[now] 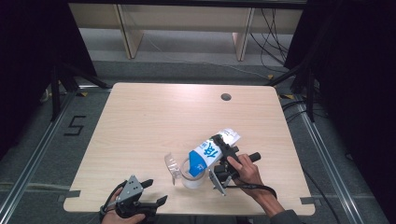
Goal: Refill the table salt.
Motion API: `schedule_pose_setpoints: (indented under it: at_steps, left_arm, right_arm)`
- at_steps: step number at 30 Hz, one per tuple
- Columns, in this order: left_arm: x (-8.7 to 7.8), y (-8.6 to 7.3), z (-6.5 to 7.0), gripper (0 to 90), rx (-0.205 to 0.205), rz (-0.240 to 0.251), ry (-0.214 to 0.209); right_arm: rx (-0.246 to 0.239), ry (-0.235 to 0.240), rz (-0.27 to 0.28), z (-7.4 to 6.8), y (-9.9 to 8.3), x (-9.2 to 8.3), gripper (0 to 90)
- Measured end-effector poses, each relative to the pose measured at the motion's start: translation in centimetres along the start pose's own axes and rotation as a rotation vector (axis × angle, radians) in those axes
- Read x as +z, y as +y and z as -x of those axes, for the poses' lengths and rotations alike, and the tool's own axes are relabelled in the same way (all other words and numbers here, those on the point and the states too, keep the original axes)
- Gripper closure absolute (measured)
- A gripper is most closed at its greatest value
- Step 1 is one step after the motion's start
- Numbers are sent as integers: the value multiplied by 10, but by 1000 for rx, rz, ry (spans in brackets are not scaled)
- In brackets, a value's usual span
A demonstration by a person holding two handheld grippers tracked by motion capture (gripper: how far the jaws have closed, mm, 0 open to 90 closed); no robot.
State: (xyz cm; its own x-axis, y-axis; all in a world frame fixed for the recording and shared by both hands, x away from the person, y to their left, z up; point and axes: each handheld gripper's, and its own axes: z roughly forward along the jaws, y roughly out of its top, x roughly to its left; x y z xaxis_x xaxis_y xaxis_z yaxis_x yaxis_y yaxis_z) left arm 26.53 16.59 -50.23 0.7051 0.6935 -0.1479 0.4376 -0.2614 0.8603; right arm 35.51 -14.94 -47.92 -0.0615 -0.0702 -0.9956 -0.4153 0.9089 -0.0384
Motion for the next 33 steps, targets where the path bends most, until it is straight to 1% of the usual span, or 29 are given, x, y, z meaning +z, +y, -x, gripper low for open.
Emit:
schedule_pose_setpoints:
  at_steps: [2, 4, 6, 7, 8, 9, 10, 11, 12, 13, 14, 15, 16, 17, 18, 19, 20, 21, 22, 23, 25, 26, 27, 28, 30, 31, 32, 33]
  left_arm:
    - [0, 0, 0, 217, 11, 0, -1]
    - [0, 0, 0, 217, 10, -1, 0]
    - [0, 0, 0, 217, -5, 1, 0]
    - [0, 0, 0, 217, 2, 1, -1]
    - [0, 0, 0, 217, 8, 0, -2]
    - [0, 0, 0, 217, -7, 1, 0]
    - [0, 0, 0, 217, -1, 0, 0]
    - [0, 0, 0, 217, -6, 2, -1]
    - [0, 0, 0, 217, -2, 1, 0]
    - [0, 0, 0, 217, 10, 1, -1]
    - [0, 0, 0, 217, 3, 1, 0]
    - [0, 0, 0, 217, -6, 3, -1]
    - [0, 0, 0, 217, -7, 3, -1]
    - [0, 0, 0, 217, -8, 5, -2]
    - [0, 0, 1, 217, -11, 7, -1]
    - [0, 0, 0, 217, -8, 4, -2]
    - [0, 0, 0, 217, -8, 4, -2]
    - [0, 0, 0, 217, -8, 3, -2]
    - [0, 0, 0, 217, -6, 4, -2]
    - [0, 0, 0, 217, 9, 2, -1]
    - [0, 0, 0, 217, 3, 2, -1]
    - [0, 0, 0, 217, -2, 3, -1]
    - [0, 0, 0, 217, 10, 2, -2]
    - [0, 0, 0, 217, 8, 2, -1]
    - [0, 0, 0, 217, 8, 2, -1]
    - [0, 0, 0, 217, 8, 3, -1]
    - [0, 0, 0, 217, 9, 2, -1]
    - [0, 0, 0, 217, 9, 2, -1]
  right_arm:
    - [22, 3, -11, -1, 0, -1, 493]
    - [18, 0, -5, -1, 0, 0, 493]
    - [18, -6, 0, -1, 0, 0, 493]
    - [19, -3, -2, -1, 0, 0, 493]
    - [1, 1, 8, 1, 0, 1, 493]
    - [-4, -2, 7, 1, 0, 0, 494]
    - [-7, -5, 9, 1, 0, 0, 493]
    - [6, -3, -4, 0, 0, 0, 494]
    - [8, -2, -7, -1, 0, -1, 493]
    - [9, -2, -2, -1, 0, 0, 493]
    - [-1, -8, 6, -1, 0, 0, 494]
    - [-32, -19, 21, 2, 1, 1, 494]
    - [-36, -16, 24, 2, 1, 1, 495]
    - [2, -7, 5, -1, 1, 0, 496]
    - [7, -7, 6, -1, 1, 0, 497]
    - [3, -1, -1, -1, 1, 0, 498]
    - [1, -7, 8, -1, 1, 0, 498]
    - [-31, -17, 21, 2, 1, 1, 497]
    - [-31, -20, 21, 2, 1, 1, 498]
    - [-29, -14, 19, 1, 1, 1, 498]
    - [-40, -13, 16, 2, 1, 1, 498]
    - [-41, -14, 16, 2, 1, 1, 498]
    - [-32, -22, 25, 2, 1, 1, 498]
    - [-29, -14, 18, 1, 1, 1, 498]
    - [-33, -20, 22, 2, 1, 1, 498]
    - [-29, -13, 19, 2, 1, 1, 498]
    - [-2, -8, 8, 0, 1, 0, 498]
    - [-28, -14, 18, 2, 1, 1, 498]
